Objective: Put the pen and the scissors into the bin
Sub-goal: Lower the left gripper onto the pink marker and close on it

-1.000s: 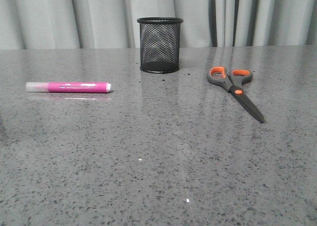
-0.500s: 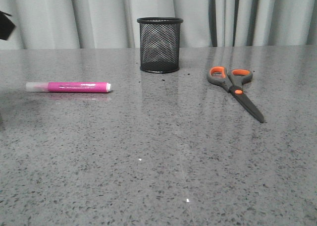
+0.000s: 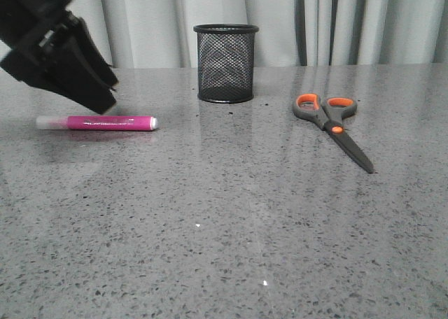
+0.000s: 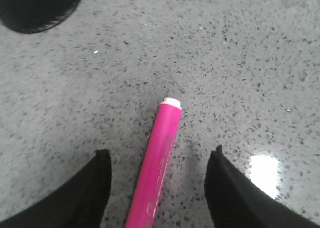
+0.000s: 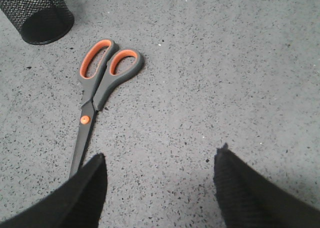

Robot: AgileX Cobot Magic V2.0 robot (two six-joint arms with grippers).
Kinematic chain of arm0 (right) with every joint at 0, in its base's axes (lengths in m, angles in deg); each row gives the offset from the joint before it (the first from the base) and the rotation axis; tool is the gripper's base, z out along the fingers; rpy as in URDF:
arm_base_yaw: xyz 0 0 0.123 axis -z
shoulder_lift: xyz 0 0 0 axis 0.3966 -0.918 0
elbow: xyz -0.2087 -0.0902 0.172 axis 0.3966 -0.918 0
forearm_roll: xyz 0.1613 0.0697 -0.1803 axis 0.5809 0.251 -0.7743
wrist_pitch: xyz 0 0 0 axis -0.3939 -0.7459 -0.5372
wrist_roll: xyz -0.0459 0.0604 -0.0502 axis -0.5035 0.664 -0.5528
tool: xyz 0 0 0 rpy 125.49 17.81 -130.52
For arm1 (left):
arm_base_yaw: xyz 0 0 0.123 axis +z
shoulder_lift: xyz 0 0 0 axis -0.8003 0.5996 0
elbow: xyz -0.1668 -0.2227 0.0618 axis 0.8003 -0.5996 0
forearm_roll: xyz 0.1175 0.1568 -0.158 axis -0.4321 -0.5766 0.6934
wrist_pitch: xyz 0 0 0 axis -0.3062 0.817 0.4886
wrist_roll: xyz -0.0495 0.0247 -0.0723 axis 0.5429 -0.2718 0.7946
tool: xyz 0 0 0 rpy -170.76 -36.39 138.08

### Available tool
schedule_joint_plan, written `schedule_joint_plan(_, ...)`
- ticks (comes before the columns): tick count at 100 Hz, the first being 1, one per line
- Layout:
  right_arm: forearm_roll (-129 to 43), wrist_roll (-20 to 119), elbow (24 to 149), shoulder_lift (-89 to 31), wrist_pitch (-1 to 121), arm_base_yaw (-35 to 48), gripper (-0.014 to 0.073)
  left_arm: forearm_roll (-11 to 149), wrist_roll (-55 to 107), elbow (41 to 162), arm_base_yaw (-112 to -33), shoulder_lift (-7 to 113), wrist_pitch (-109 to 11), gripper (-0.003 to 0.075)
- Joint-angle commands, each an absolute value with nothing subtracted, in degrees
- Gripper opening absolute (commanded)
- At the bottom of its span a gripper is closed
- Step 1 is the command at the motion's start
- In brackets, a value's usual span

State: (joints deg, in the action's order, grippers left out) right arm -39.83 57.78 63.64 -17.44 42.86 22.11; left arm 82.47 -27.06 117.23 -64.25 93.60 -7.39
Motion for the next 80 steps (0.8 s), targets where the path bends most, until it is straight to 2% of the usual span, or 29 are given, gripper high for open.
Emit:
schedule_joint_plan(1, -39.89, 57.0, 65.73, -17.56, 46.09, 22.12, 0.0421, 83.79, -27.17, 120.57, -65.27, 93.15, -6.98, 0.0374)
schedule_joint_plan(33, -39.89, 57.0, 65.73, -17.56, 45.93, 22.12, 0.0421, 83.34, -27.17, 122.15, -65.75, 96.66, -6.65, 0.0373)
schedule_joint_plan(44, -39.89, 57.0, 65.73, -17.56, 45.69, 22.12, 0.0421, 82.43, -27.17, 122.15, -65.75, 97.36, -6.31, 0.0344)
schedule_joint_plan(58, -39.89, 57.0, 65.73, -17.56, 45.59, 22.12, 0.0421, 79.82, -27.17, 122.15, -65.75, 97.37, -5.49, 0.0216)
schedule_joint_plan(73, -39.89, 57.0, 65.73, -17.56, 45.59, 22.12, 0.0421, 77.21, -26.78, 122.15, -65.75, 97.37, -4.04, -0.002)
schedule_joint_plan(80, -39.89, 57.0, 65.73, -17.56, 45.59, 22.12, 0.0421, 77.21, -26.26, 122.15, -65.75, 97.25, -3.76, -0.0019)
